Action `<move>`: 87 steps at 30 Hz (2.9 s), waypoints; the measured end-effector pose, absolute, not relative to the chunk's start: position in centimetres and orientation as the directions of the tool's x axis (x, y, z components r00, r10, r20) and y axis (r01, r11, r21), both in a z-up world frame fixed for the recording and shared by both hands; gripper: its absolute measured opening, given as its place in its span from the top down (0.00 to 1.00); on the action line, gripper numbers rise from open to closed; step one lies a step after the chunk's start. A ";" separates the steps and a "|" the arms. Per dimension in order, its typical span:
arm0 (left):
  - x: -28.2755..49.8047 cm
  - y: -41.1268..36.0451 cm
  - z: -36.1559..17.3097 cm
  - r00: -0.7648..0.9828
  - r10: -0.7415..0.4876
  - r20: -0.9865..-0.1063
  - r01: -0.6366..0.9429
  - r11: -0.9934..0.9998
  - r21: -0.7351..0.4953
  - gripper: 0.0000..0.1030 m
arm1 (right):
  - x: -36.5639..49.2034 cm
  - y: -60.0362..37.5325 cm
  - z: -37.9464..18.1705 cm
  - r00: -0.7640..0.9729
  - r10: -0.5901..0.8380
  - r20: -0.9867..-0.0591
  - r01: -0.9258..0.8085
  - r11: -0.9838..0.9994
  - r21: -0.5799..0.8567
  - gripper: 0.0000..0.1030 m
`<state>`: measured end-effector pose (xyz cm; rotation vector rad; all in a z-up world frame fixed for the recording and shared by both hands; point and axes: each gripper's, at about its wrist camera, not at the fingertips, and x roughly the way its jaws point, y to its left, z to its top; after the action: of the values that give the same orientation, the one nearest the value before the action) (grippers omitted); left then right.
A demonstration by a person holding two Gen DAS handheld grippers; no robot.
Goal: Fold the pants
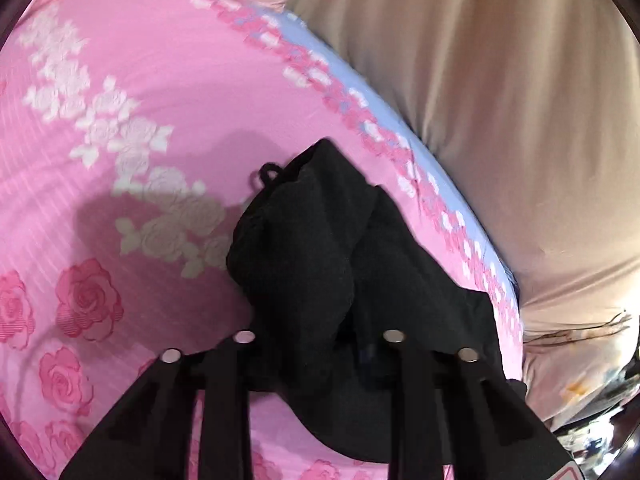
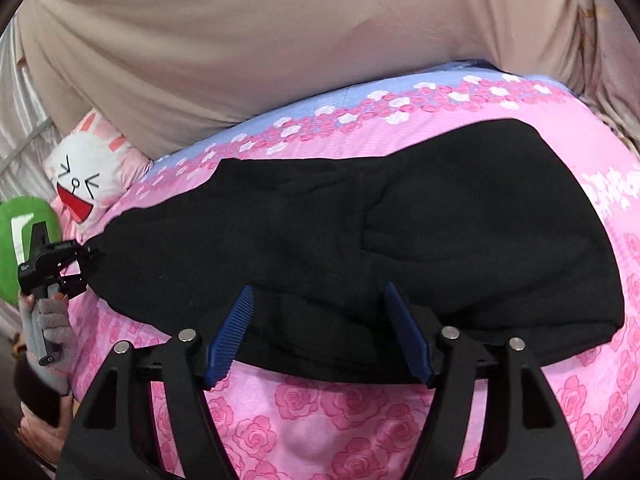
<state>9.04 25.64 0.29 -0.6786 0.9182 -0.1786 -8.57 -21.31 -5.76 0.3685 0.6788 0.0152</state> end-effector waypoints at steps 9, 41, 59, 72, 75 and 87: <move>2.7 10.7 17.9 0.674 -0.558 -0.485 0.378 0.824 -0.422 0.86 | -10.8 -24.5 -4.8 0.831 0.120 -0.543 0.126 0.910 0.394 0.34; -0.6 7.2 8.3 0.557 -0.556 -0.617 0.394 0.831 -0.393 0.33 | -5.3 -25.7 3.2 0.874 0.271 -0.404 -0.015 0.845 0.534 0.82; 5.3 -2.7 1.8 0.358 -0.590 -0.724 0.347 0.804 -0.483 0.28 | -13.6 -36.8 -2.9 0.840 -0.030 -0.542 0.334 0.815 0.473 0.16; 6.6 -0.9 3.5 0.312 -0.716 -0.625 0.415 0.694 -0.588 0.82 | -10.9 -34.0 -3.4 0.838 0.196 -0.509 0.172 0.791 0.588 0.70; 4.9 3.6 6.3 0.394 -0.685 -0.612 0.434 0.726 -0.533 0.81 | -11.3 -30.7 -1.3 0.845 0.221 -0.487 0.104 0.825 0.556 0.69; 0.4 12.4 3.8 0.565 -0.416 -0.713 0.261 0.910 -0.324 0.52 | -12.0 -24.0 -2.0 0.805 0.186 -0.563 0.129 0.872 0.473 0.28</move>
<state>0.39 12.42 3.83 -0.1900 0.8854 -0.4003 -11.99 -24.00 -1.95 0.5207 0.6416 0.0318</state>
